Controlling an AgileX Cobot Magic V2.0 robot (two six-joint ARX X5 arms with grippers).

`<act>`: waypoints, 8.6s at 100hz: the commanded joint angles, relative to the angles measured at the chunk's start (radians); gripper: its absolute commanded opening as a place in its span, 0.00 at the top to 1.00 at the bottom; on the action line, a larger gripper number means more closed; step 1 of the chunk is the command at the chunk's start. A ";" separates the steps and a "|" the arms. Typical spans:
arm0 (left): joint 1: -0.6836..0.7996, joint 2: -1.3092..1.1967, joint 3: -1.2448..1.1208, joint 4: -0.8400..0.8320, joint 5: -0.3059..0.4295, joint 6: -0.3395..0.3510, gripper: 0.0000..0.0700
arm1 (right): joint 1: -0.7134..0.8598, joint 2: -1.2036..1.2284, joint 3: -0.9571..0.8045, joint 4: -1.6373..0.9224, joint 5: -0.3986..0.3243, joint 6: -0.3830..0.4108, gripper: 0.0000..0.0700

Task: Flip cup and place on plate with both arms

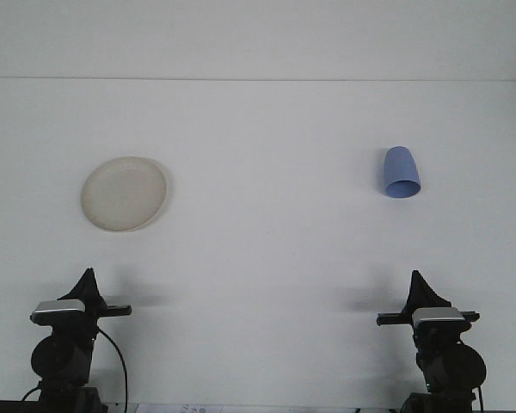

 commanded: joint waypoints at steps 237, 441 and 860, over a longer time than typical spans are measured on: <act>0.002 -0.002 -0.019 0.010 -0.002 0.008 0.98 | -0.012 1.257 0.677 0.249 0.117 -0.124 0.23; 0.002 -0.002 -0.019 0.010 -0.002 0.008 0.98 | -0.073 1.563 0.954 0.304 -0.007 -0.020 1.00; 0.002 0.048 0.145 0.000 -0.002 -0.367 0.98 | 0.957 0.163 0.536 -0.381 0.368 -0.011 0.39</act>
